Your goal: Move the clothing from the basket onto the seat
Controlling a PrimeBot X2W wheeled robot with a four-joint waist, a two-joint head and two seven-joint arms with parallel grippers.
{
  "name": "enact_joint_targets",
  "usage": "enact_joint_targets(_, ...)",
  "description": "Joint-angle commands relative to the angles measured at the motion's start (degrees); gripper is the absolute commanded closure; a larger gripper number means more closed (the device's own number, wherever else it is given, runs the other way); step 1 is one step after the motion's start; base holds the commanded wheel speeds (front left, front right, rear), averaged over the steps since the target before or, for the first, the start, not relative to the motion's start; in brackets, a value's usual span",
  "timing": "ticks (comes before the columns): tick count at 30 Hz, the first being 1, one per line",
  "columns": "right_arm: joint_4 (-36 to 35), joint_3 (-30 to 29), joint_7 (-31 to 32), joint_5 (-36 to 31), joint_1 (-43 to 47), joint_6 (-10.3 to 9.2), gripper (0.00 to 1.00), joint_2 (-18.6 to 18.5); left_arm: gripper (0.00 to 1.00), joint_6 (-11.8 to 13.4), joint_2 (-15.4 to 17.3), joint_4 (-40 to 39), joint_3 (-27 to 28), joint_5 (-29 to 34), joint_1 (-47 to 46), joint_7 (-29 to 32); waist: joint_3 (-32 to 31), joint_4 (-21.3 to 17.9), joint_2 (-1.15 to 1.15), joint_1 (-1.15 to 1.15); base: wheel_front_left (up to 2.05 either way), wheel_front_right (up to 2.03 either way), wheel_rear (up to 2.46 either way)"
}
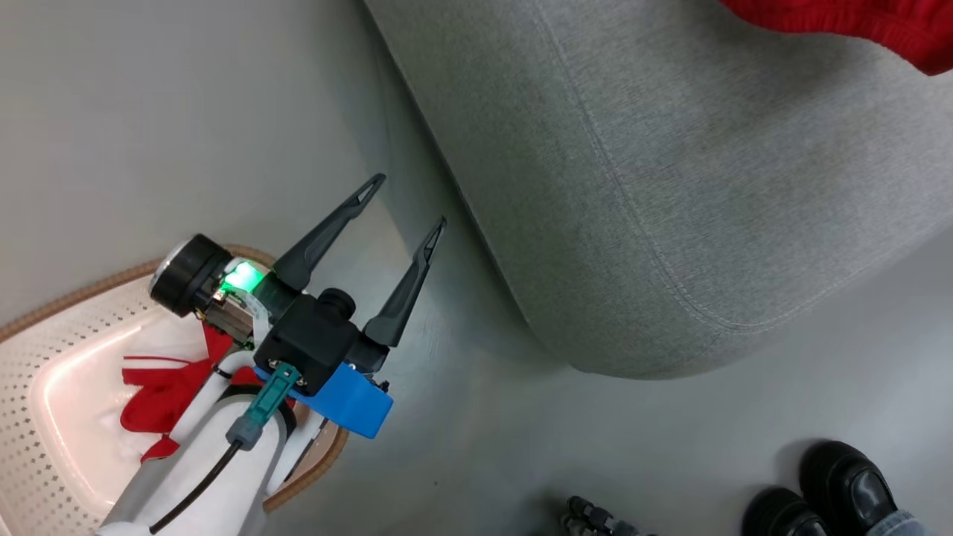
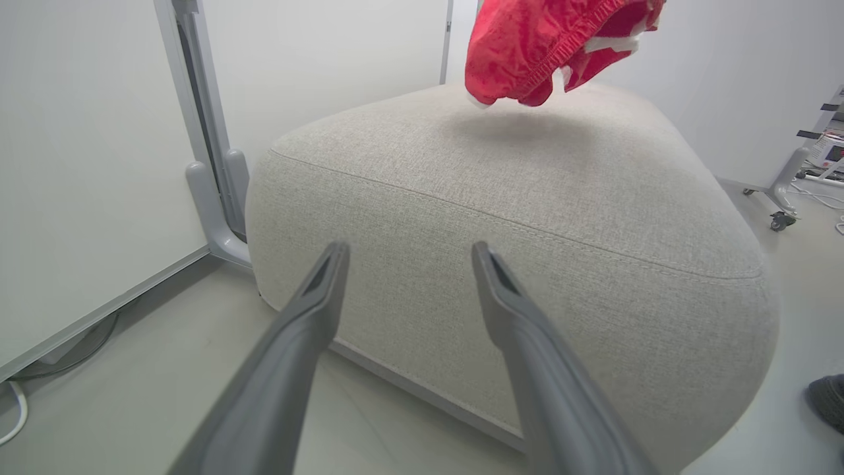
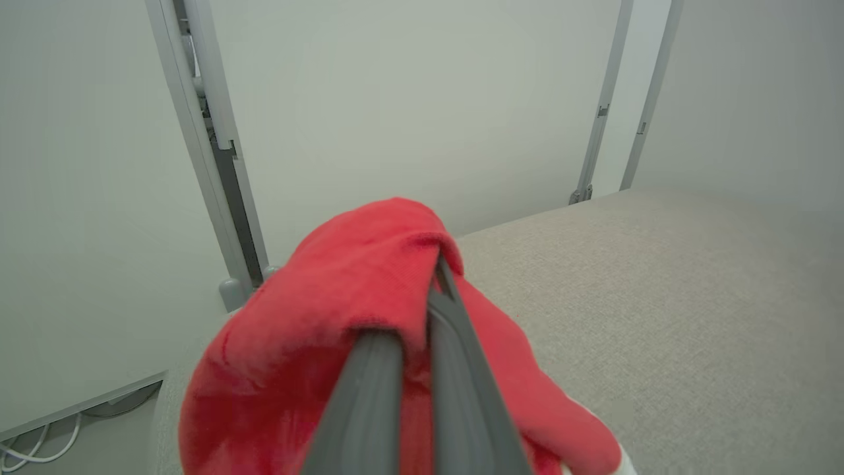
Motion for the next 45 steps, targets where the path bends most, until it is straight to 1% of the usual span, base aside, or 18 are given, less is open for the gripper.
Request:
enact_joint_targets(1, 1.3, -1.2, -1.4, -0.8, -0.9, 0.03, 1.0, -0.9, 0.0, -0.1, 0.7, -1.3, -0.3, 0.2, -1.4, 0.2, 4.4, 0.9, 0.0, -0.01, 0.0, 0.0, 0.0)
enact_joint_targets(4, 4.3, -3.7, -3.6, -2.8, -0.9, 0.03, 1.0, -1.6, 0.0, -0.2, 1.4, -2.7, -0.9, 0.4, -2.4, 0.6, 5.9, 1.8, 0.0, -0.01, 0.0, 0.0, 0.0)
enact_joint_targets(7, 7.6, -5.9, -4.9, -4.2, -0.9, 0.03, 1.0, -1.0, 0.0, -0.2, 1.6, -3.4, -1.3, 0.5, -2.8, 0.3, 6.8, 2.4, 0.0, -0.01, 0.0, 0.0, 0.0)
enact_joint_targets(9, 9.4, -6.4, -5.1, -4.5, -0.9, 0.03, 1.0, -0.5, 0.0, -0.1, 1.5, -3.4, -1.7, 0.6, -2.8, 0.0, 7.0, 2.9, 0.0, -0.01, 0.0, 0.0, 0.0)
enact_joint_targets(17, 13.4, -5.5, -5.6, -4.4, -0.2, 0.03, 1.0, -0.6, 0.0, 0.4, 1.0, -2.3, -2.4, 0.1, -2.6, -1.5, 6.5, 4.2, 0.0, -0.01, 0.0, 0.0, 0.0)
enact_joint_targets(21, 15.6, -4.1, -5.6, -5.6, 0.7, 0.03, 1.0, -2.1, 0.0, 0.4, 0.7, -1.3, -2.7, -0.3, -3.3, -2.0, 5.5, 4.5, 0.0, -0.01, 0.0, 0.0, 0.0)
enact_joint_targets(22, 15.9, -4.0, -5.6, -5.6, 0.8, 0.03, 0.86, -2.2, 0.0, 0.4, 0.6, -1.1, -2.8, -0.5, -3.4, -2.0, 5.2, 4.6, 0.0, -0.01, 0.0, 0.0, 0.0)
enact_joint_targets(23, 15.9, -4.0, -5.6, -5.6, 0.8, 0.03, 0.86, -2.2, 0.0, 0.4, 0.6, -1.1, -2.8, -0.5, -3.4, -2.0, 5.2, 4.6, 0.0, -0.01, 0.0, 0.0, 0.0)
enact_joint_targets(24, 16.3, -4.0, -5.7, -5.9, 0.8, 0.03, 0.64, -2.4, 0.0, 0.4, 0.6, -0.8, -2.9, -0.7, -3.5, -2.2, 4.9, 4.6, 0.0, -0.01, 0.0, 0.0, 0.0)
enact_joint_targets(25, 16.6, -4.1, -5.7, -6.1, 0.9, 0.03, 0.26, -2.6, 0.0, 0.4, 0.5, -0.5, -2.9, -0.8, -3.5, -2.3, 4.5, 4.6, 0.0, -0.01, 0.0, 0.0, 0.0)
enact_joint_targets(26, 16.9, -4.2, -5.7, -6.2, 1.0, 0.03, 0.0, -2.6, 0.0, 0.4, 0.4, -0.3, -2.9, -0.9, -3.5, -2.5, 4.2, 4.6, 0.0, -0.01, 0.0, 0.0, 0.0)
enact_joint_targets(31, 18.3, -3.3, -5.7, -6.6, 1.2, 0.03, 0.0, -2.1, 0.0, 0.5, -0.5, 1.7, -3.6, -1.9, -2.8, -3.9, 1.5, 4.5, 0.0, -0.01, 0.0, 0.0, 0.0)
enact_joint_targets(35, 17.7, -1.2, -5.7, -7.7, 3.1, 0.03, 0.0, -2.7, 0.0, 0.8, -1.7, 4.0, -4.0, -2.9, -2.1, -5.5, -1.3, 5.0, 0.0, -0.01, 0.0, 0.0, 0.0)
enact_joint_targets(40, 16.8, 1.5, -5.7, -8.4, 6.1, 0.03, 0.0, -2.9, 0.0, 1.6, -3.3, 7.6, -3.4, -4.7, -0.9, -7.8, -5.9, 5.8, 0.0, -0.01, 0.0, 0.0, 0.0)
enact_joint_targets(45, 15.7, 3.4, -5.3, -7.7, 10.0, 0.03, 0.0, -3.1, 0.0, 2.0, -5.4, 11.4, -3.0, -6.9, 1.1, -9.4, -11.2, 7.0, 0.0, -0.01, 0.0, 0.0, 0.0)
